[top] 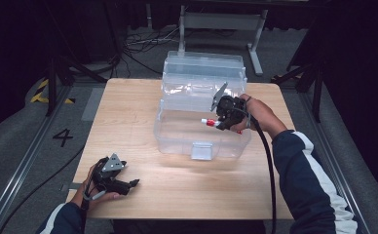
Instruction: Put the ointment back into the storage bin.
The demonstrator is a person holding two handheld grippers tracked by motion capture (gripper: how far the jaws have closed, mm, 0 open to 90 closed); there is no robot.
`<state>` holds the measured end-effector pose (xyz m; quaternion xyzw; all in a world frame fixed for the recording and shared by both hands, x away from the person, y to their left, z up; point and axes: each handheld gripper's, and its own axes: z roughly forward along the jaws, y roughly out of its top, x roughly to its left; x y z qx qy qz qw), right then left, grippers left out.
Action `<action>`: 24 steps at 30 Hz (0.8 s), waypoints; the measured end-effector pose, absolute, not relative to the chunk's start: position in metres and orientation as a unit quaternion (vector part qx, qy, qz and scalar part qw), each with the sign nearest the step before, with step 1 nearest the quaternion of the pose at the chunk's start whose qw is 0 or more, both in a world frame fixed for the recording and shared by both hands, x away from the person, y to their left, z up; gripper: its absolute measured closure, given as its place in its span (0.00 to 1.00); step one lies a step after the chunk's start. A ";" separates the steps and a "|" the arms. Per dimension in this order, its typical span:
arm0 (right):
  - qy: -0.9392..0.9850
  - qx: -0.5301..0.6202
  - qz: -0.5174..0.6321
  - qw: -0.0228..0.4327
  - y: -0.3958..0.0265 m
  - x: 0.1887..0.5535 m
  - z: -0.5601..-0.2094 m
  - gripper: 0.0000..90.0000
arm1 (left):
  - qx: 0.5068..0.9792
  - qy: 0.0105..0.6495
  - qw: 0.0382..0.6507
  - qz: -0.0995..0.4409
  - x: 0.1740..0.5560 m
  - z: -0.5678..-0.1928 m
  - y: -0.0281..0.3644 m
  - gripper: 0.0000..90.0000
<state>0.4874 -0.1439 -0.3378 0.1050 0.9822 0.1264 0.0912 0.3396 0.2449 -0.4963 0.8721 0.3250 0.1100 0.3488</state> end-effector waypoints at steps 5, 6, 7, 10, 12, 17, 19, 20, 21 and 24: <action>0.984 0.107 0.116 0.081 -0.144 0.493 -0.354 0.78 | 0.872 0.325 0.349 0.111 0.340 -0.496 0.245 0.17; 0.985 0.106 0.114 0.078 -0.144 0.495 -0.357 0.78 | 0.872 0.325 0.349 0.110 0.340 -0.496 0.245 0.17; 0.984 0.111 0.113 0.078 -0.145 0.496 -0.360 0.78 | 0.872 0.325 0.349 0.110 0.340 -0.496 0.245 0.17; 0.986 0.108 0.104 0.073 -0.147 0.498 -0.370 0.78 | 0.872 0.325 0.349 0.110 0.340 -0.496 0.245 0.17; 0.987 0.107 0.100 0.072 -0.147 0.498 -0.372 0.78 | 0.872 0.326 0.349 0.109 0.339 -0.496 0.245 0.17; 0.989 0.101 0.091 0.064 -0.147 0.500 -0.384 0.78 | 0.872 0.325 0.349 0.110 0.340 -0.496 0.245 0.17; 0.989 0.097 0.090 0.064 -0.147 0.501 -0.387 0.78 | 0.872 0.325 0.349 0.110 0.340 -0.496 0.245 0.17; 0.989 0.099 0.089 0.059 -0.148 0.501 -0.388 0.78 | 0.872 0.325 0.349 0.110 0.340 -0.496 0.245 0.17; 0.990 0.097 0.088 0.059 -0.149 0.501 -0.390 0.78 | 0.872 0.325 0.349 0.110 0.340 -0.496 0.245 0.17; 0.991 0.094 0.084 0.054 -0.150 0.502 -0.395 0.78 | 0.872 0.325 0.349 0.110 0.340 -0.496 0.245 0.17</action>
